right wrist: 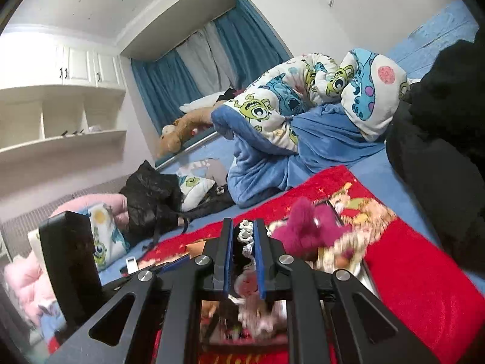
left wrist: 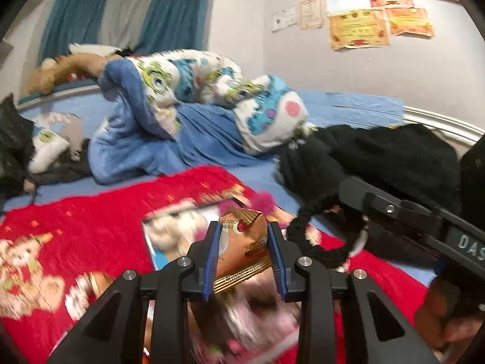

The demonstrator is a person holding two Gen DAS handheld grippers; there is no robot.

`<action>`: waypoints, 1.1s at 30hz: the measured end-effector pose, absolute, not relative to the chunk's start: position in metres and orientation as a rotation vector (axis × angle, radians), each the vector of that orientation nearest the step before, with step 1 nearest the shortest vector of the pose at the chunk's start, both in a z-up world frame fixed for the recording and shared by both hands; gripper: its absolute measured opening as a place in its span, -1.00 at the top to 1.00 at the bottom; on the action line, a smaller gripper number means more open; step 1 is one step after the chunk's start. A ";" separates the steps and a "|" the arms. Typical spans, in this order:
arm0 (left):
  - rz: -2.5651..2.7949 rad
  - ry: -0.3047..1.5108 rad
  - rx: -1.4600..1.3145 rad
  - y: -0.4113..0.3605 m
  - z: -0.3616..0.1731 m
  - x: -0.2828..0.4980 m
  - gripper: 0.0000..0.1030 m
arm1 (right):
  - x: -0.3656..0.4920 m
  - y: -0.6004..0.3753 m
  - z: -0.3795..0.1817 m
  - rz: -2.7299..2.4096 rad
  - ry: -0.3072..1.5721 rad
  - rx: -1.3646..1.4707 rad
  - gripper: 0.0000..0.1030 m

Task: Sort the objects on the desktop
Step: 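Carry the orange packet and white scrunchie over the tray with both tools, then lower both items into the tray and open both tools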

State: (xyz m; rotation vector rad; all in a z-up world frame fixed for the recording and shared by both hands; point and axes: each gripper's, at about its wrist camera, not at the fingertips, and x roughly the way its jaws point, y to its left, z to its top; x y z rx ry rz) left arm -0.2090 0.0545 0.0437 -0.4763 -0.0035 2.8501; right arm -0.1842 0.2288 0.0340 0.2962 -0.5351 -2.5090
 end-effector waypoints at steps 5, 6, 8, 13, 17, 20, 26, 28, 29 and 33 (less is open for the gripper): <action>2.888 -0.095 -0.505 0.047 0.032 -0.243 0.37 | -0.230 0.222 0.041 -2.552 -0.512 0.324 0.72; 2.884 -0.118 -0.512 0.044 0.024 -0.247 0.37 | -0.235 0.222 0.037 -2.558 -0.512 0.321 0.72; 2.868 -0.110 -0.569 0.044 0.007 -0.258 0.37 | -0.242 0.224 0.019 -2.572 -0.523 0.301 0.72; 2.872 -0.144 -0.635 0.042 -0.010 -0.270 0.37 | -0.263 0.229 -0.008 -2.558 -0.539 0.416 0.72; 2.891 -0.166 -0.658 0.040 -0.017 -0.272 0.37 | -0.258 0.215 -0.013 -2.641 -0.376 0.411 0.70; 2.903 -0.153 -0.629 0.041 -0.019 -0.268 0.37 | -0.255 0.202 -0.020 -2.653 -0.285 0.435 0.70; 2.924 -0.102 -0.614 0.046 -0.019 -0.262 0.37 | -0.252 0.204 -0.022 -2.660 -0.283 0.419 0.68; 2.919 -0.108 -0.617 0.046 -0.019 -0.264 0.37 | -0.257 0.207 -0.024 -2.652 -0.315 0.447 0.68; 2.918 -0.113 -0.617 0.045 -0.019 -0.264 0.37 | -0.258 0.209 -0.024 -2.649 -0.326 0.455 0.68; 2.911 -0.114 -0.623 0.045 -0.018 -0.265 0.37 | -0.259 0.210 -0.025 -2.639 -0.343 0.458 0.68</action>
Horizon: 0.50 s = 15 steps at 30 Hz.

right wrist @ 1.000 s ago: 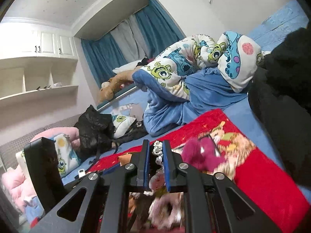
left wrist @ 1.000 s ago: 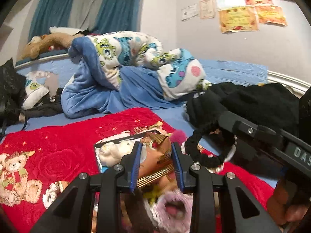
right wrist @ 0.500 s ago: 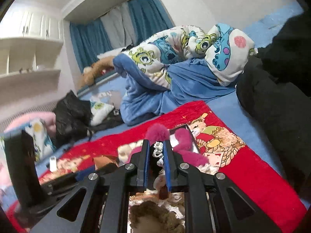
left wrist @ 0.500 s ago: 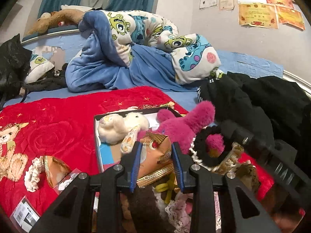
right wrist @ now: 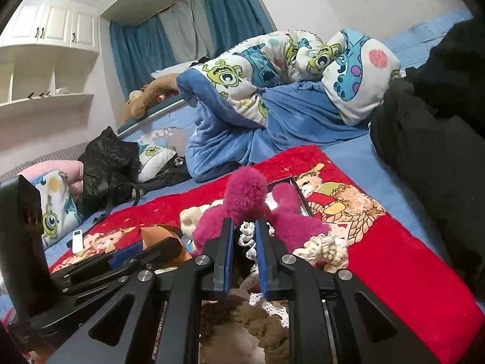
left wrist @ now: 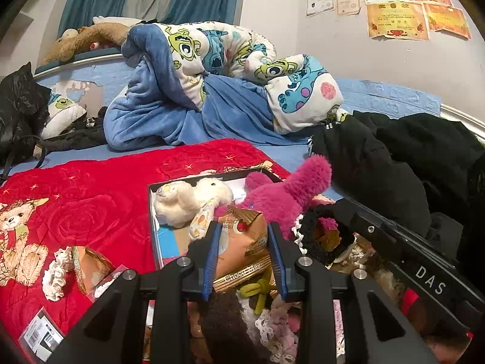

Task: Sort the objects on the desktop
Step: 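Lower both items into the tray and open both tools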

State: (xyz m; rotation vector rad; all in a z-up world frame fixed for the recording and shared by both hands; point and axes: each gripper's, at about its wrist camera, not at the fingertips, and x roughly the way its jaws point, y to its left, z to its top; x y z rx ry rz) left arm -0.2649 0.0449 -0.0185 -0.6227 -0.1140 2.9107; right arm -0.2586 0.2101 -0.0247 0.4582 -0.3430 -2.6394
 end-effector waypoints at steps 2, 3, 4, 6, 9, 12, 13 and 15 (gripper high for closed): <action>2.913 -0.108 -0.622 0.046 -0.019 -0.265 0.37 | -0.259 0.209 -0.025 -2.642 -0.331 0.461 0.68; 2.912 -0.105 -0.623 0.046 -0.019 -0.265 0.37 | -0.258 0.208 -0.025 -2.642 -0.327 0.459 0.68; 2.912 -0.103 -0.624 0.046 -0.019 -0.266 0.37 | -0.258 0.208 -0.024 -2.642 -0.323 0.456 0.68; 2.912 -0.103 -0.624 0.046 -0.020 -0.266 0.37 | -0.257 0.207 -0.024 -2.643 -0.321 0.454 0.68; 2.909 -0.102 -0.626 0.046 -0.020 -0.266 0.37 | -0.257 0.207 -0.024 -2.643 -0.320 0.454 0.68; 2.907 -0.098 -0.627 0.047 -0.020 -0.267 0.37 | -0.257 0.207 -0.024 -2.644 -0.318 0.451 0.68; 2.905 -0.096 -0.627 0.047 -0.020 -0.267 0.37 | -0.257 0.207 -0.024 -2.644 -0.319 0.450 0.68; 2.904 -0.092 -0.630 0.047 -0.020 -0.268 0.37 | -0.257 0.207 -0.024 -2.643 -0.316 0.446 0.68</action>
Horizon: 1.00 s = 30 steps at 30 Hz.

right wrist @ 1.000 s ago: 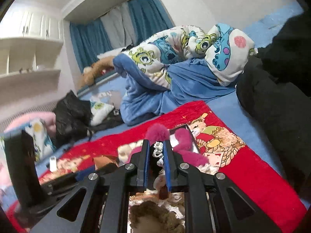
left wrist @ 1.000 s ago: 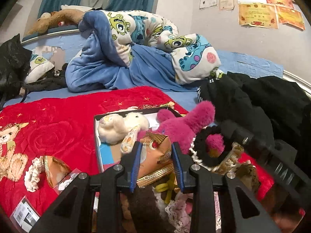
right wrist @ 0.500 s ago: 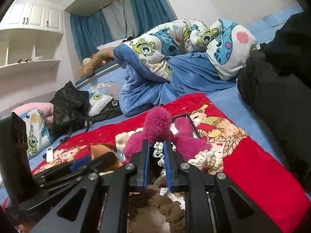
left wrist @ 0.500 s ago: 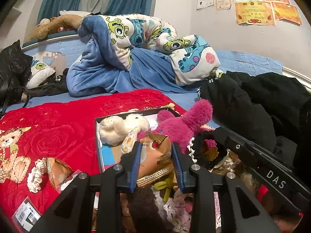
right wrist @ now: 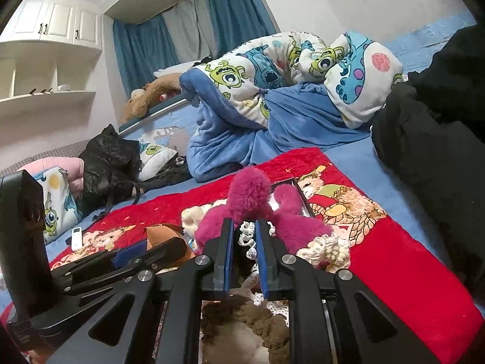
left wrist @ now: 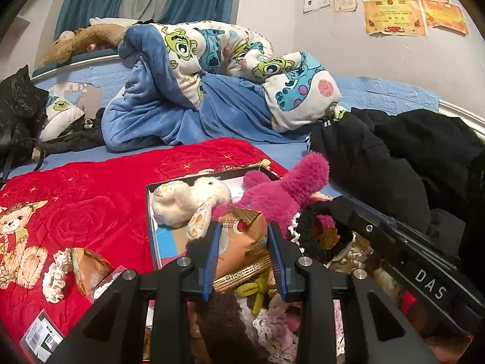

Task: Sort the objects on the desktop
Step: 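Lower both items into the tray and open both tools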

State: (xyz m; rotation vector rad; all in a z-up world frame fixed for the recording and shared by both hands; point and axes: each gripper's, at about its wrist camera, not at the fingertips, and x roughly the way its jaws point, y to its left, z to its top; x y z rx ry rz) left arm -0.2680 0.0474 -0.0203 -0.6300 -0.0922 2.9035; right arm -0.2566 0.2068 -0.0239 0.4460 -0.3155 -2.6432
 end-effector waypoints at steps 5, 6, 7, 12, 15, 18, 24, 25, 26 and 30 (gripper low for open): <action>2.903 -0.092 -0.630 0.048 -0.020 -0.268 0.37 | -0.255 0.205 -0.023 -2.643 -0.302 0.438 0.68; 2.903 -0.091 -0.630 0.048 -0.020 -0.268 0.37 | -0.255 0.205 -0.023 -2.643 -0.302 0.438 0.68; 2.903 -0.091 -0.629 0.048 -0.020 -0.267 0.37 | -0.255 0.205 -0.023 -2.642 -0.304 0.439 0.68; 2.902 -0.092 -0.629 0.048 -0.020 -0.266 0.37 | -0.255 0.204 -0.022 -2.642 -0.306 0.433 0.68; 2.899 -0.090 -0.627 0.048 -0.020 -0.266 0.37 | -0.254 0.204 -0.022 -2.644 -0.304 0.431 0.68; 2.900 -0.087 -0.626 0.048 -0.020 -0.266 0.37 | -0.252 0.204 -0.022 -2.648 -0.308 0.423 0.68; 2.915 -0.060 -0.626 0.050 -0.019 -0.265 0.35 | -0.252 0.207 -0.021 -2.651 -0.312 0.412 0.68; 2.917 -0.054 -0.626 0.051 -0.019 -0.264 0.34 | -0.252 0.207 -0.021 -2.649 -0.312 0.410 0.68; 2.920 -0.050 -0.626 0.052 -0.019 -0.264 0.33 | -0.252 0.208 -0.021 -2.650 -0.313 0.409 0.68; 2.921 -0.047 -0.618 0.052 -0.018 -0.263 0.23 | -0.251 0.209 -0.021 -2.646 -0.323 0.405 0.67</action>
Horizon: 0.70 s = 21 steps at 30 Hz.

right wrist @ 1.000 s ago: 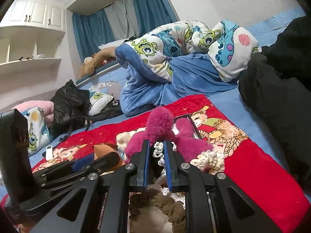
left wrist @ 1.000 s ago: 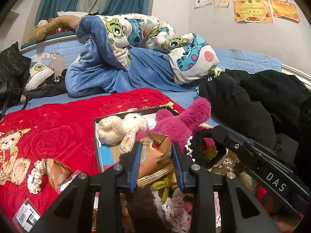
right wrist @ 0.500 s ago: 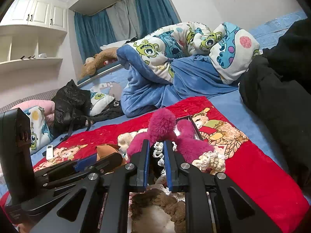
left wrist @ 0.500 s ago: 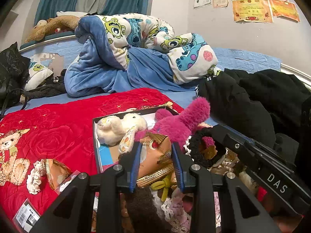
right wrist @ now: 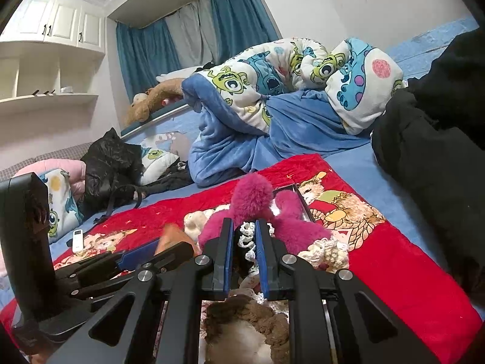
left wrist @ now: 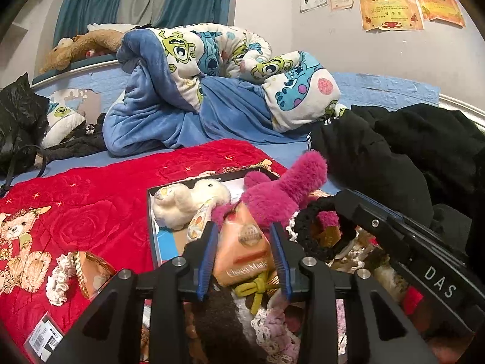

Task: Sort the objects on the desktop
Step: 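Lower both items into the tray and open both tools, then withdraw both open tools up and away from the tray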

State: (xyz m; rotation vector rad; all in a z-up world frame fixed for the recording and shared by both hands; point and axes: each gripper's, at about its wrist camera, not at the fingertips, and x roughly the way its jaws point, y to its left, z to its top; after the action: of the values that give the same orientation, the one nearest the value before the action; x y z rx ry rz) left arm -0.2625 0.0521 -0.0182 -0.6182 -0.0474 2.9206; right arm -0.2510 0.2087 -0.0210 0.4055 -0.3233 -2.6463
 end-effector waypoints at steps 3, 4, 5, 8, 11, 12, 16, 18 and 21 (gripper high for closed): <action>2.922 -0.040 -0.598 0.052 -0.017 -0.259 -0.15 | -0.250 0.210 -0.021 -2.645 -0.335 0.397 0.60; 2.920 -0.038 -0.586 0.053 -0.016 -0.258 -0.28 | -0.249 0.211 -0.020 -2.645 -0.339 0.394 0.55; 2.922 -0.032 -0.573 0.054 -0.016 -0.256 -0.42 | -0.249 0.212 -0.020 -2.648 -0.343 0.391 0.41; 2.928 -0.028 -0.522 0.054 -0.013 -0.250 -0.80 | -0.247 0.217 -0.019 -2.655 -0.374 0.366 -0.19; 2.940 -0.055 -0.467 0.052 -0.010 -0.244 -1.00 | -0.239 0.230 -0.016 -2.671 -0.452 0.287 -1.00; 2.938 -0.059 -0.463 0.051 -0.010 -0.244 -1.00 | -0.238 0.233 -0.015 -2.676 -0.466 0.275 -1.00; 2.936 -0.062 -0.468 0.051 -0.009 -0.244 -1.00 | -0.242 0.239 -0.017 -2.682 -0.508 0.296 -1.00; 2.941 -0.060 -0.460 0.051 -0.009 -0.243 -1.00 | -0.243 0.239 -0.017 -2.683 -0.509 0.309 -1.00; 2.941 -0.056 -0.454 0.051 -0.008 -0.242 -1.00 | -0.242 0.240 -0.016 -2.686 -0.511 0.299 -1.00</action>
State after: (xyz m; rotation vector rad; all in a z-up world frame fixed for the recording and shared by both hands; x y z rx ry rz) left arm -0.2420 0.0514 -0.0083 -0.4542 -0.0559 2.9405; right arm -0.2422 0.2402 -0.0161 0.2990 -0.5113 -2.6856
